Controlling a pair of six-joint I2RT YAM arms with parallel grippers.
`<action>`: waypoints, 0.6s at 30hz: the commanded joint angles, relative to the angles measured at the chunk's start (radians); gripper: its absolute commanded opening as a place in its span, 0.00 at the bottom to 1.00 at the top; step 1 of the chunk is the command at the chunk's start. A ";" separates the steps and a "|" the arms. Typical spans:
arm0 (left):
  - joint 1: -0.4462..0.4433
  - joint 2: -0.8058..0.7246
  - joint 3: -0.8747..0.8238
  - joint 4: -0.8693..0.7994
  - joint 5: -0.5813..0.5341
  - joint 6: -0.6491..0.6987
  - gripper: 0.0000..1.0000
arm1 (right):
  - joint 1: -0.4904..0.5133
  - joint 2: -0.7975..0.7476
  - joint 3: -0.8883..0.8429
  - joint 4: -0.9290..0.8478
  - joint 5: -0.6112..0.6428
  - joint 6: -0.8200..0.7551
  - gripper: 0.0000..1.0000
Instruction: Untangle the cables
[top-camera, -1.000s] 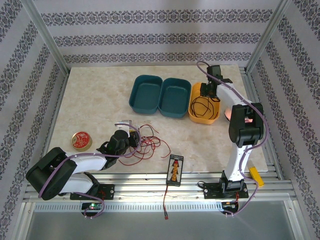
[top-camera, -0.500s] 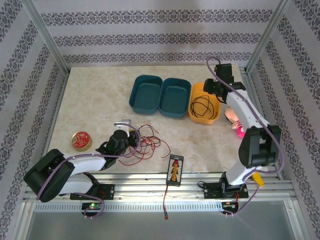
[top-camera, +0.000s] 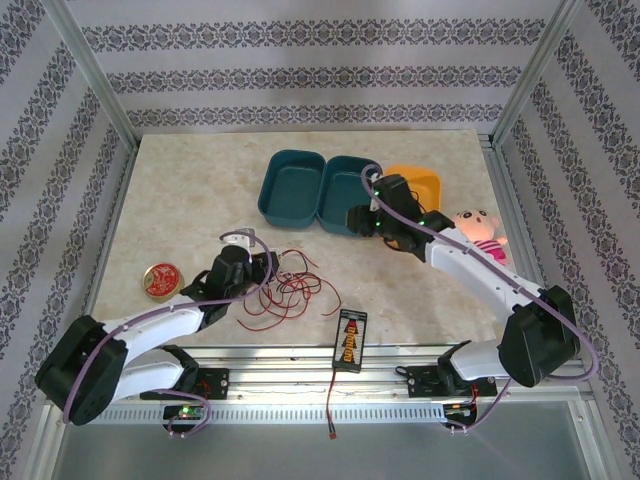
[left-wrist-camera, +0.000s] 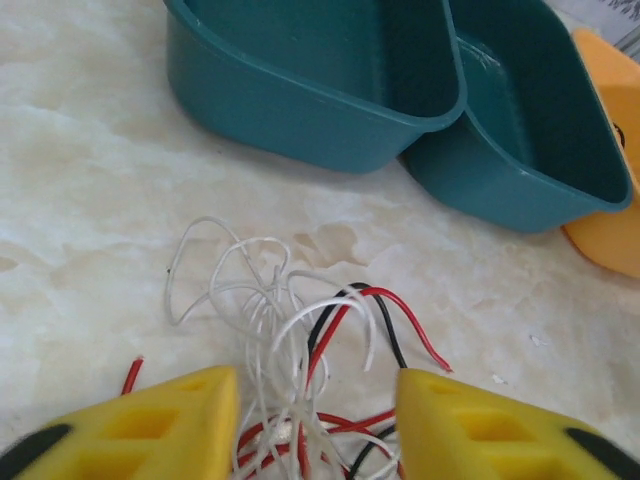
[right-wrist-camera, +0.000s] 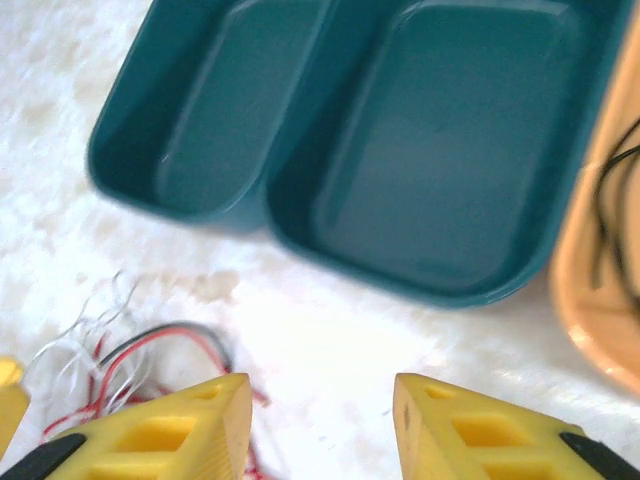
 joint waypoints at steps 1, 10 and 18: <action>0.021 -0.042 0.087 -0.302 0.034 -0.061 0.54 | 0.051 -0.006 -0.025 -0.053 0.025 0.131 0.40; 0.037 -0.048 0.126 -0.466 0.101 -0.120 0.68 | 0.171 0.086 -0.061 -0.037 -0.129 0.330 0.36; 0.040 -0.021 0.102 -0.401 0.158 -0.139 0.65 | 0.212 0.203 -0.053 0.001 -0.233 0.430 0.39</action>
